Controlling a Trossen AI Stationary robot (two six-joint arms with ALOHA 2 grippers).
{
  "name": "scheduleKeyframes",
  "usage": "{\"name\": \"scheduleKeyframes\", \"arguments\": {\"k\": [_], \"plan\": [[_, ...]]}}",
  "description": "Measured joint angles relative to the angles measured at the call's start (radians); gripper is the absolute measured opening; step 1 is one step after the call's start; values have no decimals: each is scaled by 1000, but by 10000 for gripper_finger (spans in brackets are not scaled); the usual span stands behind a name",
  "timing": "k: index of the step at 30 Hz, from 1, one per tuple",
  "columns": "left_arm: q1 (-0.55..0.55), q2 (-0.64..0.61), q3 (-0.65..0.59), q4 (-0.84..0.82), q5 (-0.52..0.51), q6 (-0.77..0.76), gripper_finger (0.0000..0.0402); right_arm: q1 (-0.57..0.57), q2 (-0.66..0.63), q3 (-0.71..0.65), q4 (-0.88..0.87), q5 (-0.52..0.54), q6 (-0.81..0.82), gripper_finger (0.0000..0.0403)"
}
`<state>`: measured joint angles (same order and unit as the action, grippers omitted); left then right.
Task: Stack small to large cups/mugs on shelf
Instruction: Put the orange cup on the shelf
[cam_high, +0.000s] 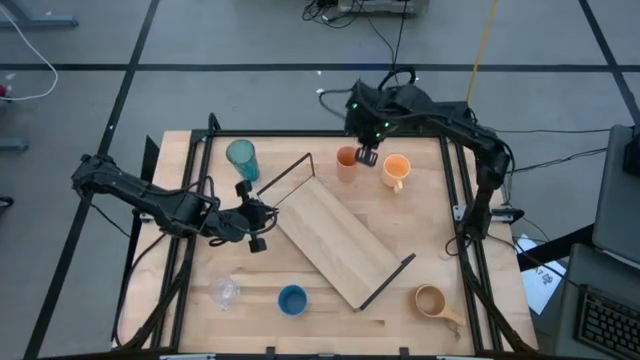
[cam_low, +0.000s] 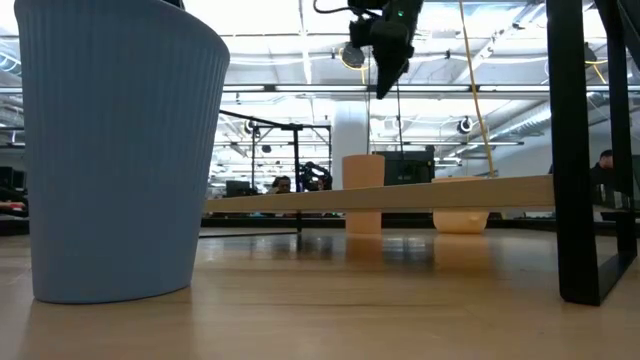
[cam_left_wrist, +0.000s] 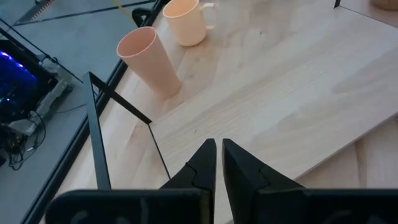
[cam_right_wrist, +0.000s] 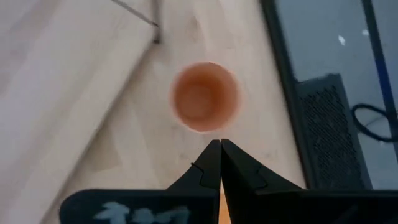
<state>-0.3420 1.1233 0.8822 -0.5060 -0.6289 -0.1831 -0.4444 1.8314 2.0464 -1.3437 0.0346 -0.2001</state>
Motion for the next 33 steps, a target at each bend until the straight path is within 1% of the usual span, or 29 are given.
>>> {"name": "scheduleKeyframes", "arguments": {"k": [4, 8, 15, 19, 23, 27, 33], "plan": [[0, 0, 0, 0, 0, 0, 31, 56, 15, 0, 24, -5, -4, 3], [0, 0, 0, -3, 1, -2, 31, 79, 41, 0, 31, -3, -15, 23], [-10, 0, 0, -4, 32, -6, 31, 80, 117, 0, 30, -8, -35, 71], [-25, 2, 0, -2, 33, -6, 31, 80, 145, 0, 27, -10, -71, 88], [-41, 3, 0, 2, 33, -5, 31, 80, 146, -15, 31, -10, -89, 105], [-49, 3, 0, 11, 32, 3, 31, 80, 143, -52, 35, -10, -103, 134], [-52, 3, 0, 11, 30, 5, 31, 80, 143, -134, 125, -10, -122, 186]]}}
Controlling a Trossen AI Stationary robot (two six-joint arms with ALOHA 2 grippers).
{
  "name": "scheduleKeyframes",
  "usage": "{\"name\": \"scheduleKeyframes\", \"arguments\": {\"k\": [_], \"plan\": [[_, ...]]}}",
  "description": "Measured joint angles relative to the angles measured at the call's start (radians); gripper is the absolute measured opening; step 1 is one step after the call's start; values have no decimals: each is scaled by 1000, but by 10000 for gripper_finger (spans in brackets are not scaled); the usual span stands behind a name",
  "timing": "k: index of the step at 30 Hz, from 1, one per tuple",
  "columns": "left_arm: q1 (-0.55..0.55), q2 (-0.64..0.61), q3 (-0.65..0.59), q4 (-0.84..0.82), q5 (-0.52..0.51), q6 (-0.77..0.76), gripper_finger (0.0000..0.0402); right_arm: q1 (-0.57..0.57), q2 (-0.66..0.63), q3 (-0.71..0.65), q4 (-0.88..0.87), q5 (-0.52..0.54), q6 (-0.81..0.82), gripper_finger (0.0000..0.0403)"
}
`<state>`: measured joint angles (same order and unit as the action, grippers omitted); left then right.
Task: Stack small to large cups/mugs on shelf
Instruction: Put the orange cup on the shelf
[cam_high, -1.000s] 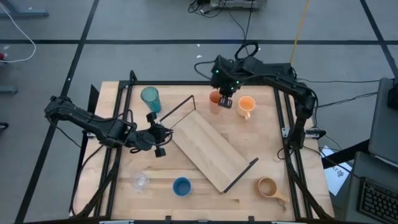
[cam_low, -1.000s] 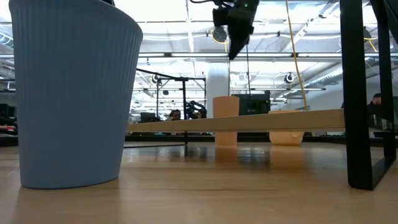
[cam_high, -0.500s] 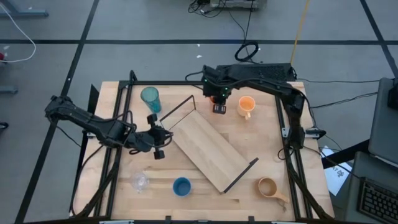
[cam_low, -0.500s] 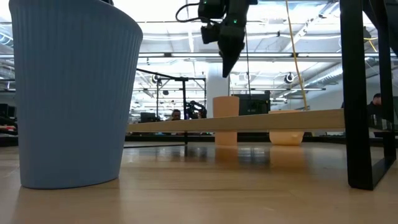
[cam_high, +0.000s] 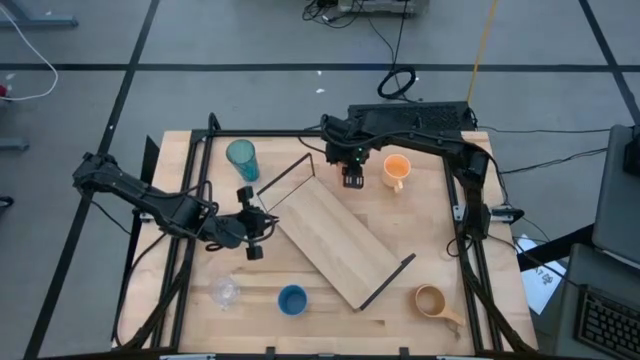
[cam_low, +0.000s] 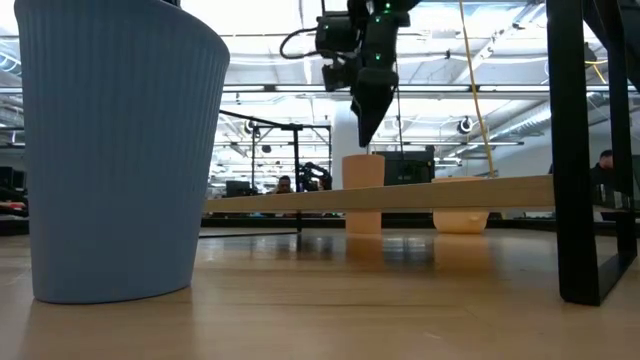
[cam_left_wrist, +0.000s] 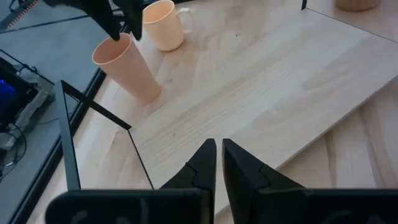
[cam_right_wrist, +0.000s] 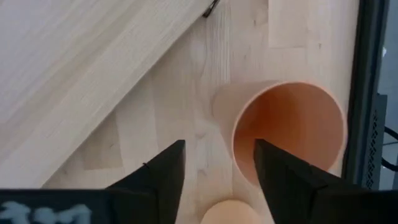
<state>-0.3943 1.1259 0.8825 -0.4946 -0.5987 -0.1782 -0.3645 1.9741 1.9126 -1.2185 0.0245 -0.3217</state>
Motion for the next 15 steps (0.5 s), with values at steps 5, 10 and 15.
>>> {"name": "scheduleKeyframes", "arguments": {"k": [5, 10, 15], "plan": [[0, 0, 0, 1, -1, 0, 31, -3, -1, -40, 60, 0, -12, 199], [0, 0, 0, 2, -1, 0, 31, -3, -1, -63, 87, 7, -13, 189], [0, 0, 0, 3, -2, 0, 31, -10, -1, -79, 119, 34, -24, 174]]}}
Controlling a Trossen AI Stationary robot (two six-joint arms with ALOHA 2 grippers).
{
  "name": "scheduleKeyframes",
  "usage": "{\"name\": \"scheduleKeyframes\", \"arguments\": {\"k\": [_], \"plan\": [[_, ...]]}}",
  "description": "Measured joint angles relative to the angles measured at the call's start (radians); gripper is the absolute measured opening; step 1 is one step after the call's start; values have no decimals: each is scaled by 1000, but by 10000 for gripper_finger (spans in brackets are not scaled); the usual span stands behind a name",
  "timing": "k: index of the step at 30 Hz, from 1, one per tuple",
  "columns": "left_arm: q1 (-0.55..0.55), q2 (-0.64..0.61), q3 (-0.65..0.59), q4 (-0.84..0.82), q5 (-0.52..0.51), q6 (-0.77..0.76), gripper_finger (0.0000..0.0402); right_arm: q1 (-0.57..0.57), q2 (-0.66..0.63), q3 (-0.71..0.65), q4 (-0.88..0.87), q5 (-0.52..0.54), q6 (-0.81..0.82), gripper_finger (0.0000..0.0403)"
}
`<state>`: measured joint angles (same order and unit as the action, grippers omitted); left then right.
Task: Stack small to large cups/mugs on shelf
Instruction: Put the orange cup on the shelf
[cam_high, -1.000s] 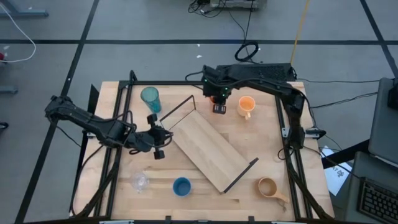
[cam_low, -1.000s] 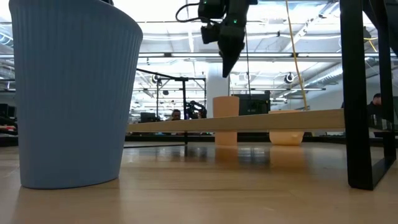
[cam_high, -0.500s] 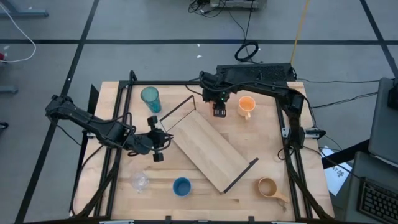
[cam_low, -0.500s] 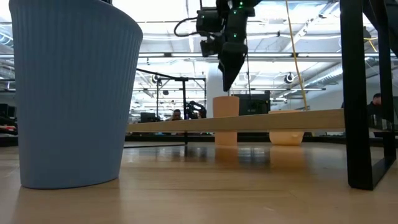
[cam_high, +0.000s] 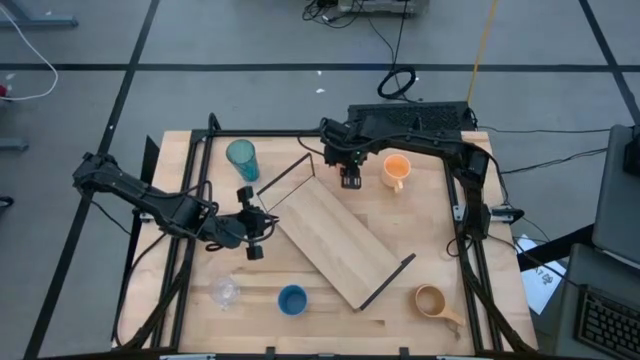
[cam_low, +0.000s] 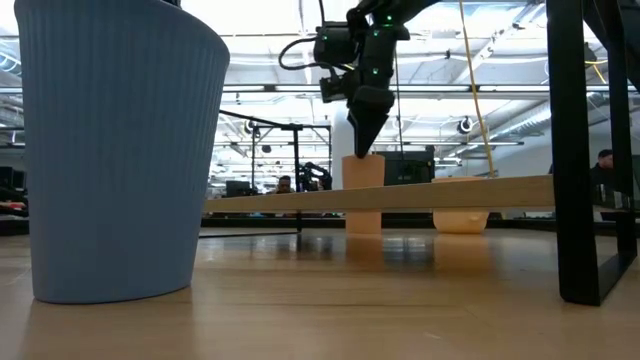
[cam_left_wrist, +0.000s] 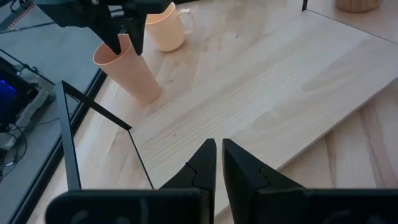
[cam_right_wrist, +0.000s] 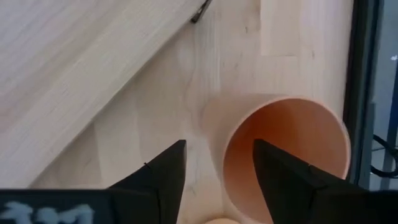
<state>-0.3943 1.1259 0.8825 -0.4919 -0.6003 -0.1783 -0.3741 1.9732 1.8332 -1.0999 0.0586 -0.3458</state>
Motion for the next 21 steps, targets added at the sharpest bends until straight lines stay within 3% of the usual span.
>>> {"name": "scheduleKeyframes", "arguments": {"k": [10, 18, 21], "plan": [[0, 0, 0, 0, 0, 0, 31, -28, 0, -54, 29, -3, 10, 111], [0, 0, 0, 0, -1, 0, 31, -23, -1, -57, 15, -3, -10, 11], [0, 0, 0, 0, -1, 0, 31, -13, -12, -58, -18, -5, -12, 9]]}}
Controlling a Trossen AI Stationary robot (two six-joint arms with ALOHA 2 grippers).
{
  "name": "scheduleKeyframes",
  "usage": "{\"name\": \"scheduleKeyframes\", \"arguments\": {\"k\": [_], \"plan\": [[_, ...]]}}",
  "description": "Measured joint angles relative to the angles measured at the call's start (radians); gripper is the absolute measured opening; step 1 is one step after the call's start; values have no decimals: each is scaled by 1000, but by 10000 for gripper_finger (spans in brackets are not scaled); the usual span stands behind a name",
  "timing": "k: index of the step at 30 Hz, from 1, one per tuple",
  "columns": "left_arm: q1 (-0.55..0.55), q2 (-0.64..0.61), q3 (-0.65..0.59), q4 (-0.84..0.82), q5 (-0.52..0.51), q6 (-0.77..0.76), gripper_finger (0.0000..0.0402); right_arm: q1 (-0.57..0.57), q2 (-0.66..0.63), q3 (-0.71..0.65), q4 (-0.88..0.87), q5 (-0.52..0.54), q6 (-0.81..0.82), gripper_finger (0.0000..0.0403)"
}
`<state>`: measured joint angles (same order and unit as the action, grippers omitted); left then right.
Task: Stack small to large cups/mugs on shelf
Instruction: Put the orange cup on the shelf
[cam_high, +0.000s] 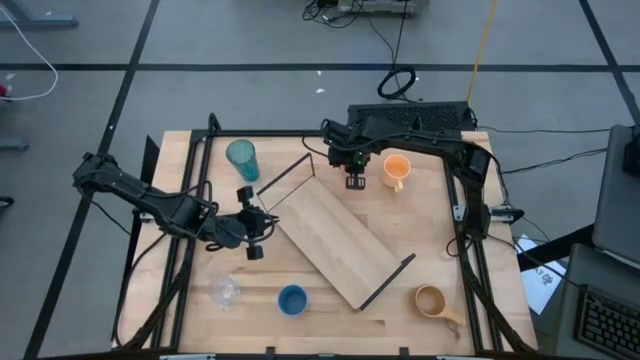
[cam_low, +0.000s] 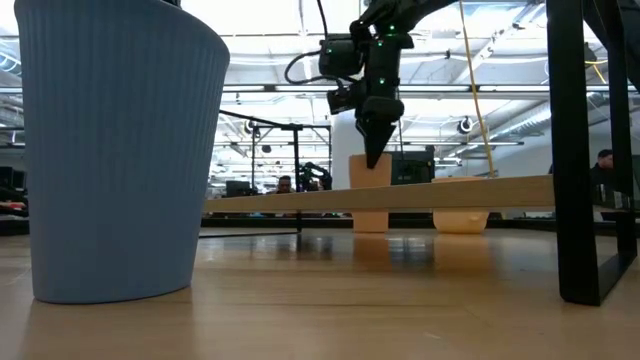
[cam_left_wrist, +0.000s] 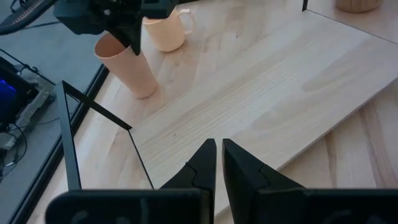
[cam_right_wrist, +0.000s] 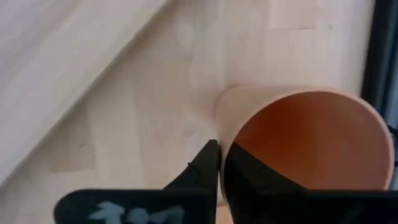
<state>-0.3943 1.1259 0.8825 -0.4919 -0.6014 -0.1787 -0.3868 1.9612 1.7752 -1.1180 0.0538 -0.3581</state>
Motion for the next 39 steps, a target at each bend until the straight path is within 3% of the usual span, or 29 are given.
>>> {"name": "scheduleKeyframes", "arguments": {"k": [18, 27, 39], "plan": [[0, 0, 0, 38, 0, 18, 31, 194, -370, 0, -20, 17, 172, 2], [0, 0, 0, 51, 0, 19, 31, 305, -477, -6, 13, 51, 242, 1], [0, 0, -12, 67, 0, 25, 31, 363, -577, -239, 271, 50, 215, 0]]}}
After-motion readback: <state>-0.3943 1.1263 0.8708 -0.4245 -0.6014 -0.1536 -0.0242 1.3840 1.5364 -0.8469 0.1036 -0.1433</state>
